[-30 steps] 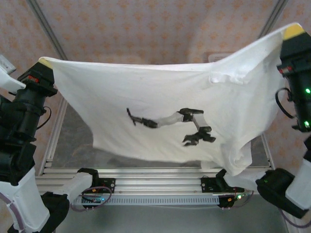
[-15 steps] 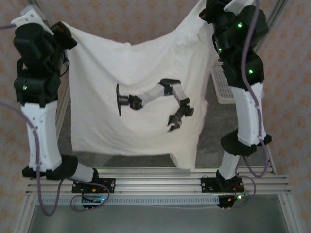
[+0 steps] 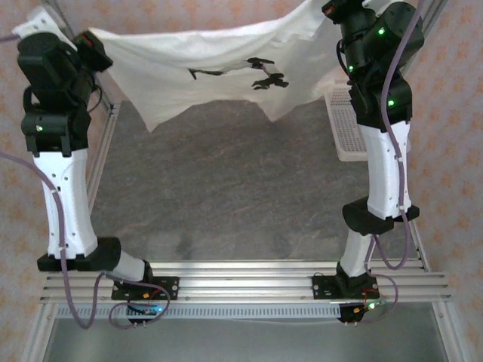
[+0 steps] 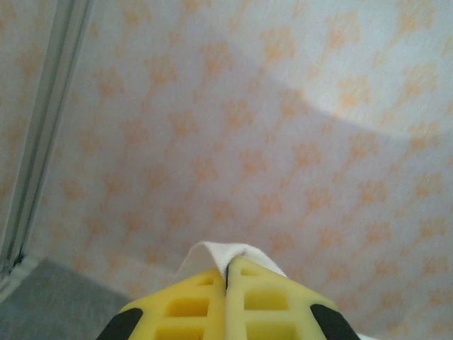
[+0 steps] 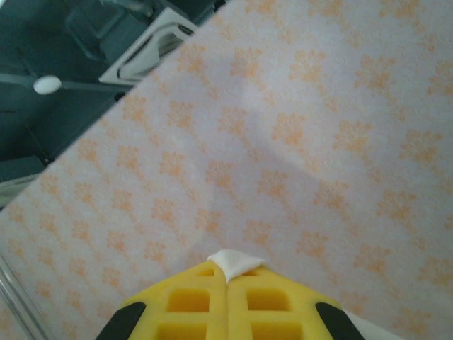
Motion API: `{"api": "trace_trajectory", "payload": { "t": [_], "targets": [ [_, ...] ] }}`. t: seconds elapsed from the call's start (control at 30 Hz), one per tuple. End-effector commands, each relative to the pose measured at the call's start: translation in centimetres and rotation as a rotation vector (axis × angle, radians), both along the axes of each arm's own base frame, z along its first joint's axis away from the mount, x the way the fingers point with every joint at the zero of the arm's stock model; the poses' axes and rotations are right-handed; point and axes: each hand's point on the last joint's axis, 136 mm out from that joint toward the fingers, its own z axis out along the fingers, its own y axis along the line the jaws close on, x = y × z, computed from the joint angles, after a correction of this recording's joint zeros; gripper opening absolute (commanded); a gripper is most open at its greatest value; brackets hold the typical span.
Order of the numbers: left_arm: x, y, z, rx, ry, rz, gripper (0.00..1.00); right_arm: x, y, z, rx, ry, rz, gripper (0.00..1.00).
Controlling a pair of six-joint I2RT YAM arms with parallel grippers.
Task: Fold the inside-out t-shirt
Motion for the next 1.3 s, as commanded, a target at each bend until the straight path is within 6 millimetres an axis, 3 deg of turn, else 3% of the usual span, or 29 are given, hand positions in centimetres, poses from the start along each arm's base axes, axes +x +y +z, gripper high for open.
{"api": "trace_trajectory", "payload": {
  "t": [0.0, 0.13, 0.2, 0.27, 0.37, 0.47, 0.63, 0.73, 0.93, 1.0, 1.1, 1.27],
  "targets": [
    [2.8, -0.9, -6.7, -0.04, 0.096, -0.077, 0.0, 0.5, 1.1, -5.0, -0.07, 0.203, 0.065, 0.0],
    [4.3, -1.1, -20.5, -0.107, 0.34, -0.083, 0.0, 3.5, 4.3, -20.0, -0.15, 0.584, 0.173, 0.0],
    [4.4, -2.0, -27.1, -0.153, 0.426, -0.124, 0.0, 3.5, 4.9, -27.8, -0.098, 0.689, 0.205, 0.0],
    [4.3, -3.5, -33.8, -0.226, 0.492, -0.194, 0.0, 2.9, 4.1, -35.4, 0.002, 0.743, 0.176, 0.0],
    [3.2, -4.7, -41.1, -0.325, 0.58, -0.225, 0.0, 1.5, 2.7, -43.7, 0.1, 0.822, 0.119, 0.0],
    [1.8, -5.0, -44.9, -0.375, 0.635, -0.213, 0.0, 0.4, 2.5, -48.6, 0.076, 0.934, 0.108, 0.0],
    [-0.4, -4.6, -47.4, -0.38, 0.715, -0.165, 0.0, -1.5, 2.2, -52.9, 0.097, 1.06, 0.099, 0.0],
    [-2.0, -4.2, -47.3, -0.365, 0.73, -0.132, 0.0, -3.4, 0.7, -54.3, 0.15, 1.122, 0.032, 0.0],
    [-6.8, -0.9, -44.3, -0.252, 0.757, 0.063, 0.0, -9.3, -3.7, -52.5, 0.201, 1.16, -0.116, 0.0],
    [-8.5, 0.1, -43.9, -0.226, 0.762, 0.123, 0.0, -11.6, -4.5, -53.0, 0.198, 1.207, -0.128, 0.0],
    [-10.7, 0.7, -44.0, -0.224, 0.758, 0.177, 0.0, -15.4, -4.2, -55.8, 0.215, 1.332, -0.085, 0.0],
    [-13.9, 1.4, -44.3, -0.251, 0.729, 0.254, 0.01, -20.9, -1.0, -60.1, 0.23, 1.496, 0.052, 0.06]
  ]
}}
